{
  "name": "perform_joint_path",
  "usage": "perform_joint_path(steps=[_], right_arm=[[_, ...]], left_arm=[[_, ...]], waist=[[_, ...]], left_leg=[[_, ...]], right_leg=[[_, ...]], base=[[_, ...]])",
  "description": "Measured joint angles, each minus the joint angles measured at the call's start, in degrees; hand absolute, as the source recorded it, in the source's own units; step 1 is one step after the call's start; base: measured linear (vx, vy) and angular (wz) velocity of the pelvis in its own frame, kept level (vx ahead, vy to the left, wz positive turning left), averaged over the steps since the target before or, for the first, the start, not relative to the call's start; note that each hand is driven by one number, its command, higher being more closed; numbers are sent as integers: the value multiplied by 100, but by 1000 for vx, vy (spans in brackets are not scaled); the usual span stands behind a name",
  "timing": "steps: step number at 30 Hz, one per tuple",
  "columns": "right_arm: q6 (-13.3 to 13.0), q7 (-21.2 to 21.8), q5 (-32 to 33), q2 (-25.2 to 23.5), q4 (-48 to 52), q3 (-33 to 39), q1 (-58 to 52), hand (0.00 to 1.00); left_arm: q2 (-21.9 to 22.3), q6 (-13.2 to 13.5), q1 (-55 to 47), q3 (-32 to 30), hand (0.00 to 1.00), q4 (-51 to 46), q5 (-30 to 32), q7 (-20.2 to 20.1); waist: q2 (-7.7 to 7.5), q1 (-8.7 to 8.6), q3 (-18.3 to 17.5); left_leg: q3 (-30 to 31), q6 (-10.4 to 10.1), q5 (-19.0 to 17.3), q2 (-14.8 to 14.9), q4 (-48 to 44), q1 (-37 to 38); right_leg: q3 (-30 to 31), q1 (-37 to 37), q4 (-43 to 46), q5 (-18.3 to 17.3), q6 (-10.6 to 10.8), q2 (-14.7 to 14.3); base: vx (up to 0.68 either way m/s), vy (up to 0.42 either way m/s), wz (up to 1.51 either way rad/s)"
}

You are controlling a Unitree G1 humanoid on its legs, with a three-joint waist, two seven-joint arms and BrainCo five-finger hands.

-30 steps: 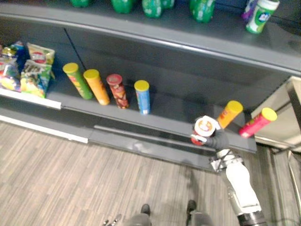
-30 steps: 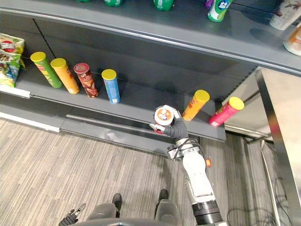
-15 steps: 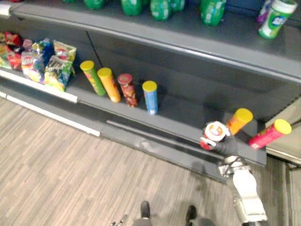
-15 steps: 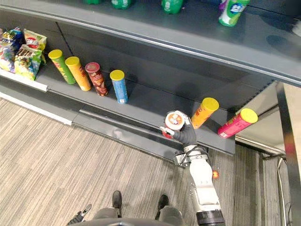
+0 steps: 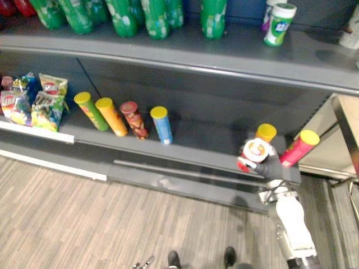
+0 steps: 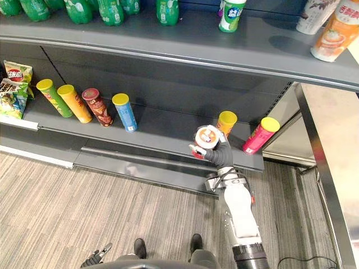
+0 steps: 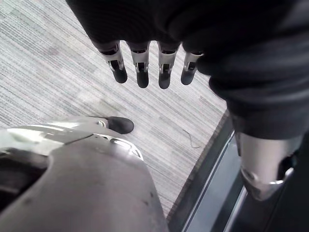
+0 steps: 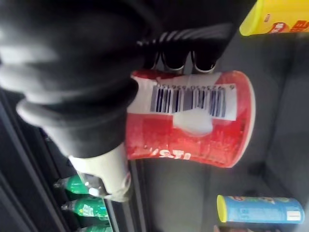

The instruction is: Put the gum and the chips on the shelf.

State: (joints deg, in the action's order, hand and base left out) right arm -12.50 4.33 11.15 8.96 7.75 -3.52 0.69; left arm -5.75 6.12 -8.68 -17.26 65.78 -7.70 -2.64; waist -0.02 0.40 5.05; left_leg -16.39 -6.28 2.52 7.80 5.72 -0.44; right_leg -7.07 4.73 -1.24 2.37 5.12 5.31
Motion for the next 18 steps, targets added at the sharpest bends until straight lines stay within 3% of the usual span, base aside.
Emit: perform_joint_path(steps=[6, 12, 18], right_arm=[[0, 9, 333, 414, 663, -6, 436, 100], [0, 37, 530, 701, 762, 66, 950, 100], [1, -211, 529, 965, 746, 253, 1684, 100]], left_arm=[[1, -12, -5, 2, 0, 36, 3, 1], [-19, -12, -18, 16, 0, 38, 18, 1], [-78, -21, -25, 200, 0, 37, 170, 5]], waist=[[-55, -31, -87], [-103, -30, -141], [-113, -27, -148]], left_leg=[[-119, 16, 11, 15, 3, 77], [-196, 22, 14, 30, 9, 138], [-179, 48, 36, 28, 12, 136]], right_leg=[[159, -7, -61, 96, -24, -39], [271, -6, -72, 123, -26, -68], [252, -8, -72, 139, -11, -66]], base=[[-14, -6, -15], [-15, -7, -9], [0, 0, 0]])
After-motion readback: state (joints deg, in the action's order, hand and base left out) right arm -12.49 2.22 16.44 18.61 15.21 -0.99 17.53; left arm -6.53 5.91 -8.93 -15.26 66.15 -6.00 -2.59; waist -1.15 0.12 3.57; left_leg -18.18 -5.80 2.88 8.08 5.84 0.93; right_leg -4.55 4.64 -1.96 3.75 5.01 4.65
